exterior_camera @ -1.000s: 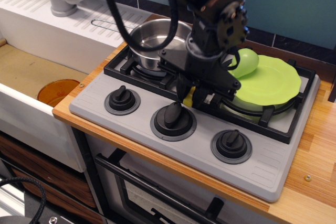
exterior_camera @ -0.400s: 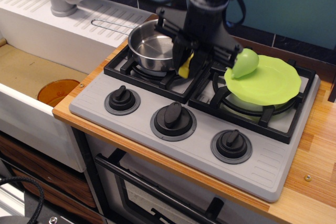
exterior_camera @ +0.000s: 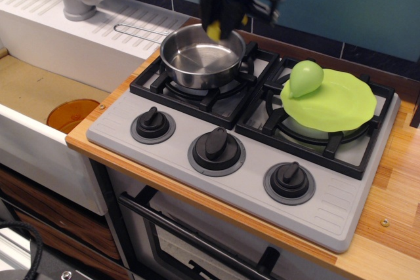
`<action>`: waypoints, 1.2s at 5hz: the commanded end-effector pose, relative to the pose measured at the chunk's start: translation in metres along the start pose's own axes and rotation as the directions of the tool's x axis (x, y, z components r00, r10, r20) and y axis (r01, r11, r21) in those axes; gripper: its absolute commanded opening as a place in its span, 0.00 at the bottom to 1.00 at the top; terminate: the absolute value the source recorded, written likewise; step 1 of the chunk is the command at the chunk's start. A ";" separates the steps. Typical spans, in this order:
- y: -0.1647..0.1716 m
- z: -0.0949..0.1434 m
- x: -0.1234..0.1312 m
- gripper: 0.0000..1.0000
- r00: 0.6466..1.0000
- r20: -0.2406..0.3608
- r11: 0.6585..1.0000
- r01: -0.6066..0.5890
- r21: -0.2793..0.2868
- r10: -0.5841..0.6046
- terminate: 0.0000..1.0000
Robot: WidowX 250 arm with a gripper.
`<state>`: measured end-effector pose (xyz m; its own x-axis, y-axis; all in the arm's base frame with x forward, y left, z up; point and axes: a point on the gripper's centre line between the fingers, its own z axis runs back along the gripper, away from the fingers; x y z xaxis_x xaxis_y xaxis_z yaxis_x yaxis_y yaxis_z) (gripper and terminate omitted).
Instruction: Put smallpear on plate and fry in pot or pan on stove
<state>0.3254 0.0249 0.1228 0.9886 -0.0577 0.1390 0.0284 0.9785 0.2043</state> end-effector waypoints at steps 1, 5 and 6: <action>0.028 -0.010 0.022 0.00 0.998 0.063 1.000 0.007 -0.018 -0.006 0.00; 0.030 -0.018 0.030 1.00 0.995 0.097 0.999 -0.005 -0.042 0.009 0.00; 0.024 -0.012 0.032 1.00 0.995 0.095 0.999 -0.005 -0.034 0.008 0.00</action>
<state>0.3481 0.0495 0.1040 0.9805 -0.0618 0.1863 0.0315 0.9864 0.1614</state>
